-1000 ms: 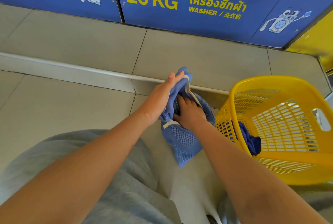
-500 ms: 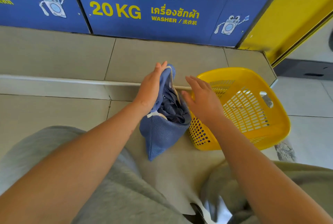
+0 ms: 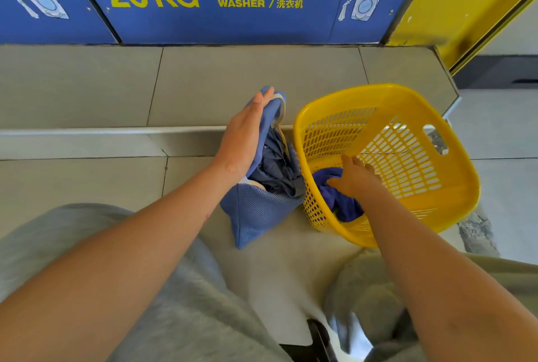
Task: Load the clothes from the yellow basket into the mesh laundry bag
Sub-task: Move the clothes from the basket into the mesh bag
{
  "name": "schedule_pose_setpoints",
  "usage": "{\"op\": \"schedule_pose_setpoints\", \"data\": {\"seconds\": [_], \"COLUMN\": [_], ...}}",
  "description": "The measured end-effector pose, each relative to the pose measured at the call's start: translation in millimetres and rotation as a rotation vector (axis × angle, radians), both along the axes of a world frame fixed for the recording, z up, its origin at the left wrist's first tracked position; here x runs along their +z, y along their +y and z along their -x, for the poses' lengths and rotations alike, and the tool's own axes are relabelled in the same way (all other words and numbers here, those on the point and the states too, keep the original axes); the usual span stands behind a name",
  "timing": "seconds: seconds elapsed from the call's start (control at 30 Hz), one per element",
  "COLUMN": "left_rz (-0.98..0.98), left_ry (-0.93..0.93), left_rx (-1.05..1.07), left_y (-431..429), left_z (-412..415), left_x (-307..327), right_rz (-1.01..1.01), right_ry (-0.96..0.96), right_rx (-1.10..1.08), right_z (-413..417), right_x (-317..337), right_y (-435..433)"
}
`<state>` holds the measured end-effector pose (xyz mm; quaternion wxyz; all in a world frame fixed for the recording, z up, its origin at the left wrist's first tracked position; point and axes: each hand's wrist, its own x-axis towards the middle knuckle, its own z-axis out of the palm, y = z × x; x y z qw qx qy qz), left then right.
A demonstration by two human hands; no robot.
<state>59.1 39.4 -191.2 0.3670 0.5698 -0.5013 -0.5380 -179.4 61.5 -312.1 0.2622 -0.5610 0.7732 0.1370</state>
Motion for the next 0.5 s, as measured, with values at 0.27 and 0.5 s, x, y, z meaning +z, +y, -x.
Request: {"op": "schedule_pose_setpoints", "data": {"seconds": [0.27,0.5], "left_rz": [-0.014,-0.034], "left_ry": [-0.078,-0.094], "left_rx": [0.046,0.066], "left_y": [-16,-27], "left_z": [9,15], "left_x": [-11,-17], "right_rz": [-0.286,-0.428], "right_ry": [-0.052,-0.047], "right_rx": [-0.034,0.025], "right_z": [19,16], "right_x": [-65,-119], "right_y": [-34,-36]}}
